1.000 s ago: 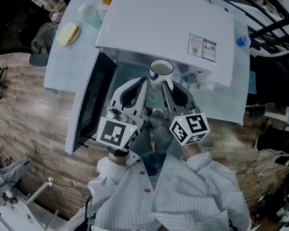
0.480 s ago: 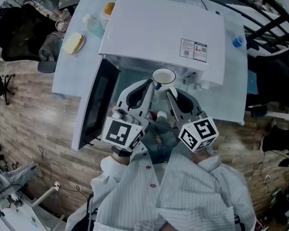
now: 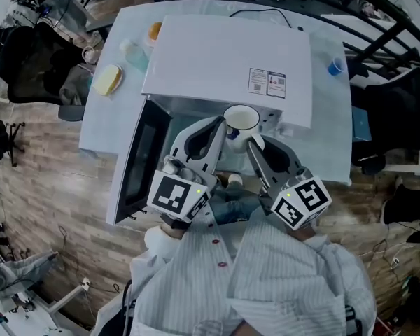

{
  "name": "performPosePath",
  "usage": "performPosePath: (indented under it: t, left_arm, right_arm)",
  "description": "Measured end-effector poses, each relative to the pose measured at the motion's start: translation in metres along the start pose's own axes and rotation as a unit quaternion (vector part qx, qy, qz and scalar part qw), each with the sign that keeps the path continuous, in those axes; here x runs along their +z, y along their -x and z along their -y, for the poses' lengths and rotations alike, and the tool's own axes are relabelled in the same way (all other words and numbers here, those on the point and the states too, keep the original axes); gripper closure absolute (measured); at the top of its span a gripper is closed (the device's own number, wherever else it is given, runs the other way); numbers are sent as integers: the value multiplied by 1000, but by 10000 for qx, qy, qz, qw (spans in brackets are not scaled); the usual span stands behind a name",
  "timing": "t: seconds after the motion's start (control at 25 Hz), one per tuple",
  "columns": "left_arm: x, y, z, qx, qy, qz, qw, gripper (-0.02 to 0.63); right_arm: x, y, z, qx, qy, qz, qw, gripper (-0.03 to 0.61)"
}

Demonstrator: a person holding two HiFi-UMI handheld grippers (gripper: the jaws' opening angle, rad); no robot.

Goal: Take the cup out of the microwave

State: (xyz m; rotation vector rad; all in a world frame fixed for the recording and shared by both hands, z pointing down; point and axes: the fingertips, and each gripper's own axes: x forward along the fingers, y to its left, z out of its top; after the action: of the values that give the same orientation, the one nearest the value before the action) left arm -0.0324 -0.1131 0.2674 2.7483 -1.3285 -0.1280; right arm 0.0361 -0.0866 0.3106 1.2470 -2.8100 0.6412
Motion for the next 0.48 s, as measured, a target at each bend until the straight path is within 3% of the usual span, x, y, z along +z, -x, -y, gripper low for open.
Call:
performPosePath:
  t: [0.48]
  left_arm:
    - [16,-11,0,-213,-162,66,9996,604]
  right_arm:
    - [34,2,9,-15,81,306,9995,495]
